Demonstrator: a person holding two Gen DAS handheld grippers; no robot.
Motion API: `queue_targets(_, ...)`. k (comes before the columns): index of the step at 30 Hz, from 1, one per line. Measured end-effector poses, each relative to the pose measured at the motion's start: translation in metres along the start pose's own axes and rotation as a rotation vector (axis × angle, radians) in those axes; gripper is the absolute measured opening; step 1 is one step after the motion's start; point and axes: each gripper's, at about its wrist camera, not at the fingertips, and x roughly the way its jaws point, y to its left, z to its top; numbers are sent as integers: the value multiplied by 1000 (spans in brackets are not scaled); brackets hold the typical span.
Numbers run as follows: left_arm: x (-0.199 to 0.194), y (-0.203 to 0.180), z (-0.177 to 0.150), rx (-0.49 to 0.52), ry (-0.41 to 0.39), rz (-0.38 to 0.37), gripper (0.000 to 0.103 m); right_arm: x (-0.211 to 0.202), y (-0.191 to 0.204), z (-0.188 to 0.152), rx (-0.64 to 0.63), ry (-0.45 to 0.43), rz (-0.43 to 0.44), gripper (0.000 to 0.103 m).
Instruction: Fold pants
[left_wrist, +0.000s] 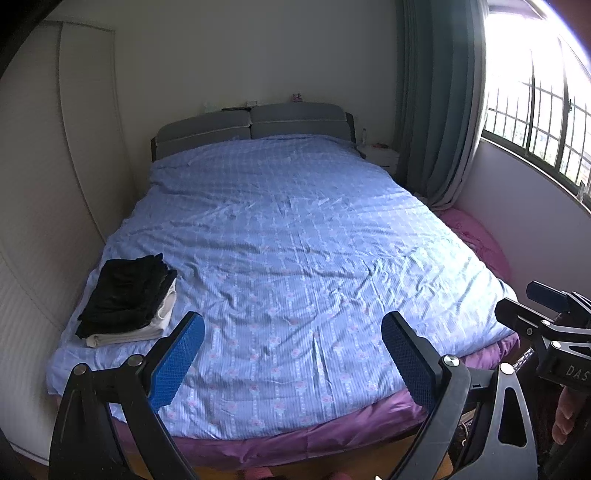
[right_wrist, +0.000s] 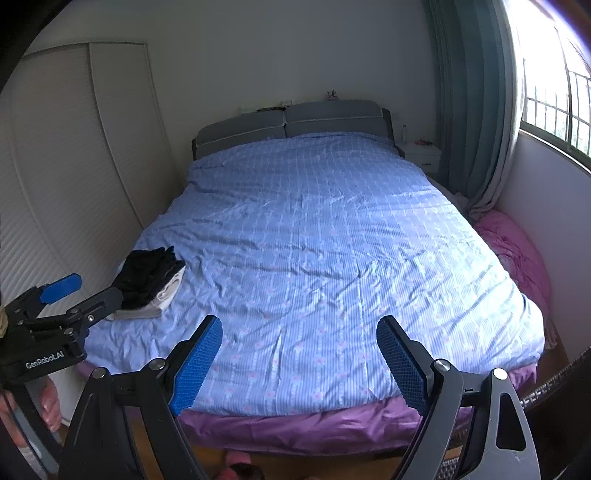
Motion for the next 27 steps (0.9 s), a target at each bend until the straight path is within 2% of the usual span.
queue_targets(10, -1, -6, -2, 31, -15, 37, 103, -1, 1, 0, -1, 2, -5, 87)
queue_targets(27, 2, 2, -3, 8, -9, 17, 103, -2, 6, -3, 3, 4, -12, 87)
